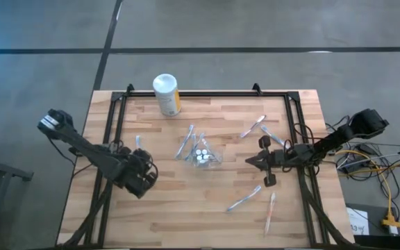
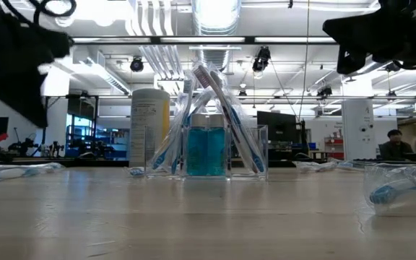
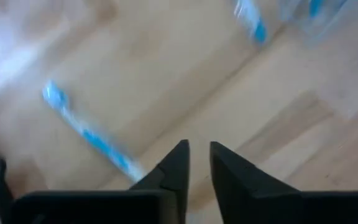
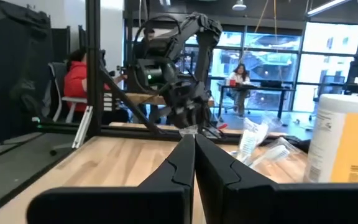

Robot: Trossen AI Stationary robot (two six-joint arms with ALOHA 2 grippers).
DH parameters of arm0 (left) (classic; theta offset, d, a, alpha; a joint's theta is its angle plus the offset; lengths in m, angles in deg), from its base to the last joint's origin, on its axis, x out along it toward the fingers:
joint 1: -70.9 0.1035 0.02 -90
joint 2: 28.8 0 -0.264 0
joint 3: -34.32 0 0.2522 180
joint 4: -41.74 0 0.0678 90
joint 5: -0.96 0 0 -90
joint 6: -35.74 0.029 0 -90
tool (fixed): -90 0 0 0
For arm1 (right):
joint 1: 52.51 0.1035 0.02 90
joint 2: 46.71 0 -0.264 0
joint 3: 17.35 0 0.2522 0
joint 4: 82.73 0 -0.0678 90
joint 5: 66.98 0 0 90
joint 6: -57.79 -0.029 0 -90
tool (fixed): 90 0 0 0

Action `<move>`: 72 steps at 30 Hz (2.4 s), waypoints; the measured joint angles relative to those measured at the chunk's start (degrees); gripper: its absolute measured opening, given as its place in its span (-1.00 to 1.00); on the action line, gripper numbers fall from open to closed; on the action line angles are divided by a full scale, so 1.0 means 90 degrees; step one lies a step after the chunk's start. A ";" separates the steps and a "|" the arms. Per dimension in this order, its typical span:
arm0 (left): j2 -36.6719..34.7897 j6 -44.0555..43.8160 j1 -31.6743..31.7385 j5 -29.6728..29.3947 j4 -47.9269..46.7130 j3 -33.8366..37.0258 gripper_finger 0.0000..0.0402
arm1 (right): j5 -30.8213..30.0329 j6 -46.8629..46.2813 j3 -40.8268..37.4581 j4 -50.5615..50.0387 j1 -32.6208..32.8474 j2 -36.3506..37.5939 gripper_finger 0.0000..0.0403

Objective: Pick & Place toothbrushing station
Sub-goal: Put the blue toothbrush into the transparent organizer

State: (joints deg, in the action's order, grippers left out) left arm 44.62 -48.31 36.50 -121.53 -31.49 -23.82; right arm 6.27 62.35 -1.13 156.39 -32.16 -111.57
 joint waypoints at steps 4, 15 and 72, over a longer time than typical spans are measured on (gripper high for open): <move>0.0363 -0.0554 0.0064 0.0306 -0.0015 0.0039 -0.42 | 0.0002 0.0011 0.0000 -0.0181 0.0001 0.0000 -0.96; 0.1168 -0.1600 0.0946 0.1296 -0.0706 0.0070 0.05 | -0.0311 0.0059 0.0000 -0.0421 -0.0018 -0.0002 -0.96; 0.1310 0.1645 0.1772 0.1866 0.1448 0.0435 -0.92 | -0.0306 0.0062 0.0321 -0.0872 -0.0016 0.0032 -0.96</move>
State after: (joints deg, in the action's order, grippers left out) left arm 56.41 -33.51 52.45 -104.74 -18.45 -19.90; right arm 3.51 62.91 1.75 148.54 -32.30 -111.29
